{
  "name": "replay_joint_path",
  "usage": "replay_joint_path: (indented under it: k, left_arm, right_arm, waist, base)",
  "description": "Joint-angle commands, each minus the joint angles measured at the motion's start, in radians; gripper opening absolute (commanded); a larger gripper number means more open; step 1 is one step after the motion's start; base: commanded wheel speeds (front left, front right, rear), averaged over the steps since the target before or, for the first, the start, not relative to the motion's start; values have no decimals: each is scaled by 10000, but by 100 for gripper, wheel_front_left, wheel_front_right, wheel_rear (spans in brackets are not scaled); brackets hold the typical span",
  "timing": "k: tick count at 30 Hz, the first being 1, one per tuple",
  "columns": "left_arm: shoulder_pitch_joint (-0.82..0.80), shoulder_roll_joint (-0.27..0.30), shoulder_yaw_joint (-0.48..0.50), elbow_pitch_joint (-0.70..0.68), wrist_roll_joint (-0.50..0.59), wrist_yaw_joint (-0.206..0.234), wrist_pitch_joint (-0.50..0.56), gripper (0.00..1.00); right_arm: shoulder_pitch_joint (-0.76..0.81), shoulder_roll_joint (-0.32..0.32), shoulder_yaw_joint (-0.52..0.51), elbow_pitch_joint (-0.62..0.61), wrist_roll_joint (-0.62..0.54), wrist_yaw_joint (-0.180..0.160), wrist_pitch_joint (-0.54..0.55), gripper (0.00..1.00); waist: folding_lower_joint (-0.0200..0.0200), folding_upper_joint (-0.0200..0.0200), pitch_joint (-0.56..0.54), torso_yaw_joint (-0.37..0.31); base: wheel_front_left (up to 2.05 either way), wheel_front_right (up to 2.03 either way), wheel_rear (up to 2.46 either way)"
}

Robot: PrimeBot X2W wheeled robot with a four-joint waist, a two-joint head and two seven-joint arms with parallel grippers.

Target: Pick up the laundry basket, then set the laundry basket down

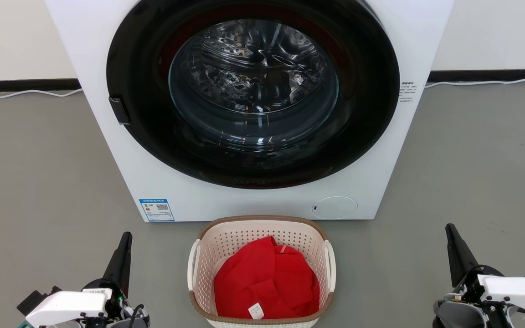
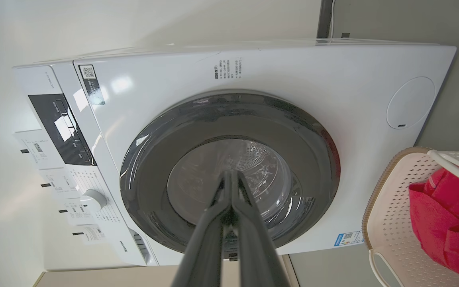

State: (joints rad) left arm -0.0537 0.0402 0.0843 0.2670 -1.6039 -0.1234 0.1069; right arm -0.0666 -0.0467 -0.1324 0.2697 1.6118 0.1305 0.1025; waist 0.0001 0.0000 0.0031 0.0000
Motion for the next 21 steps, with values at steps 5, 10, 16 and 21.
replay_joint_path:
  k: [5, 10, 16, 21]
  left_arm:
    - [-542, 100, 292, -222, -50, -73, 60, 0]
    - [-542, 100, 292, -222, -50, -73, 60, 0]
    - [-542, 100, 292, -222, -50, -73, 60, 0]
    - [-542, 100, 292, -222, -50, -73, 60, 0]
  right_arm:
    - [-413, -35, 189, -250, -29, 2, 105, 0]
    - [-413, -35, 189, -250, -29, 2, 105, 0]
    - [-413, -35, 189, -250, -29, 2, 105, 0]
    - [-413, -35, 189, -250, -29, 2, 105, 0]
  waist:
    - [-1, 0, 0, 0]
    - [-1, 0, 0, 0]
    - [-1, 0, 0, 0]
    - [-1, 0, 0, 0]
  base:
    - [0, 0, 0]
    - [0, 0, 0]
    - [0, 0, 0]
    - [0, 0, 0]
